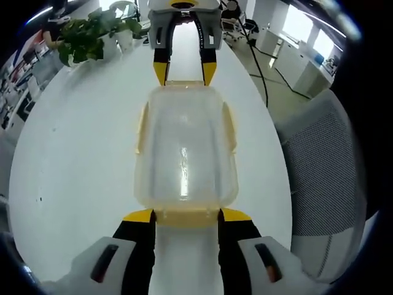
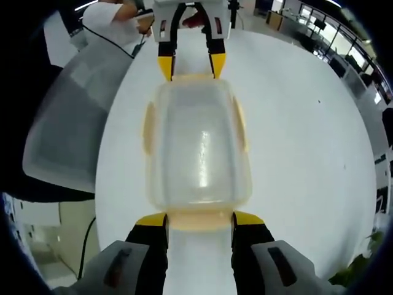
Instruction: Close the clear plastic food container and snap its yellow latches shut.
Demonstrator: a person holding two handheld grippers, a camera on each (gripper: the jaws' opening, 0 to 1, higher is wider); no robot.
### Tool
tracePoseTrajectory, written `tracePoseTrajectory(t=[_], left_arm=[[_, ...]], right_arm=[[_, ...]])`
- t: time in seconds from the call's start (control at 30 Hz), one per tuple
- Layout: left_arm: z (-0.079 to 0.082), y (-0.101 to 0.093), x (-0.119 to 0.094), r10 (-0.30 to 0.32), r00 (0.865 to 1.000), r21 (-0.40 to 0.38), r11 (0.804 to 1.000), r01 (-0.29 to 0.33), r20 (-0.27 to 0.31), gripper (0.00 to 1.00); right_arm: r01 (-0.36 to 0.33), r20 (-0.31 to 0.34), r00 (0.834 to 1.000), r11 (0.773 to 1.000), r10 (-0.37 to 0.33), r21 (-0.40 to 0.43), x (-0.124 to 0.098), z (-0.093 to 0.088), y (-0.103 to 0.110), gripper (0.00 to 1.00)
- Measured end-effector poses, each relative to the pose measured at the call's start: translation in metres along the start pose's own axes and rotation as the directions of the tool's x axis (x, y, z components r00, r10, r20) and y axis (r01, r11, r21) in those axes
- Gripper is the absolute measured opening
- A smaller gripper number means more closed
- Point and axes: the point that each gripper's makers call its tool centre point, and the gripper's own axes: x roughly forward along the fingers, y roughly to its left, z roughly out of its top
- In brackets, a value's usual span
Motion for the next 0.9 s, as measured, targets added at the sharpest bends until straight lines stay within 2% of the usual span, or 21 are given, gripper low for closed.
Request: tracePoseTrajectory(t=[0.53, 0.9], left_arm=[[0.0003, -0.0001, 0.0028, 0.004, 1.0, 0.013, 1.0, -0.004, -0.016, 0.39], [0.0004, -0.0016, 0.0018, 0.002, 1.0, 0.016, 1.0, -0.002, -0.014, 0.4]], right_arm=[[0.001, 0.031, 1.0, 1.0, -0.002, 0.015, 0.0012, -0.0021, 0.0033, 0.39], [-0.02, 0.018, 1.0, 0.999, 0.019, 0.028, 0.0003, -0.0013, 0.0074, 0.4]])
